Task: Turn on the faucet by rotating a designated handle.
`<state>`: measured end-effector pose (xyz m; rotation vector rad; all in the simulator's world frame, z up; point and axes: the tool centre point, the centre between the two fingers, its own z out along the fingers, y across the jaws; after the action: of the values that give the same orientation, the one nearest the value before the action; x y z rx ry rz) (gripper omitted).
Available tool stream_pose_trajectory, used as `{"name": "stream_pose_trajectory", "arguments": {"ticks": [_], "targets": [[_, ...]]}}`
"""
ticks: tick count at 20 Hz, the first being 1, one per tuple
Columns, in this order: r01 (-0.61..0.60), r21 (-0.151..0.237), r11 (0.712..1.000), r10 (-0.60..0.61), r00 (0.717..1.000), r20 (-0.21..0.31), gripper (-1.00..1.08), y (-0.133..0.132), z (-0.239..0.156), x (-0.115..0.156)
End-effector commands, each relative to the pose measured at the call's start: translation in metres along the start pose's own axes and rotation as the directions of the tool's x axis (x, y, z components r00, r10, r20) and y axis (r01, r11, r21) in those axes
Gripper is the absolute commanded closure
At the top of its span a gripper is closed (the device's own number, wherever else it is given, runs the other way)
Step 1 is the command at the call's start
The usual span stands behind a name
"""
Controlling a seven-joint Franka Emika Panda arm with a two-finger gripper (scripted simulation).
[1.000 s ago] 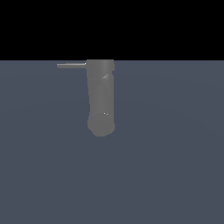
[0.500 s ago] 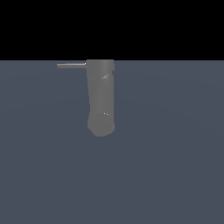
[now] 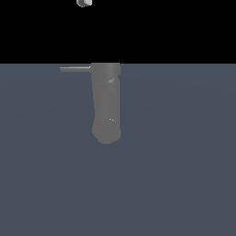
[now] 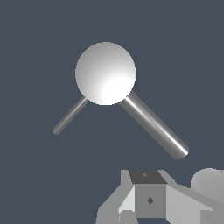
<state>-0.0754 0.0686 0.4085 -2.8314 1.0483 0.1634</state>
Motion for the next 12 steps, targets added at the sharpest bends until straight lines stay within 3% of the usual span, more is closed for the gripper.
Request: {"name": "stream_pose_trajectory", "arguments": {"ticks": [1, 6, 12], "targets": [[-0.064, -0.001, 0.998, 0.064, 0.998, 0.001, 1.08, -0.012, 0.01, 0.006], [-0.19, -0.007, 0.982, 0.19, 0.982, -0.004, 1.08, -0.036, 0.03, 0.018], [-0.335, -0.013, 0.942, 0.334, 0.942, -0.023, 1.08, -0.064, 0.057, 0.03]]}}
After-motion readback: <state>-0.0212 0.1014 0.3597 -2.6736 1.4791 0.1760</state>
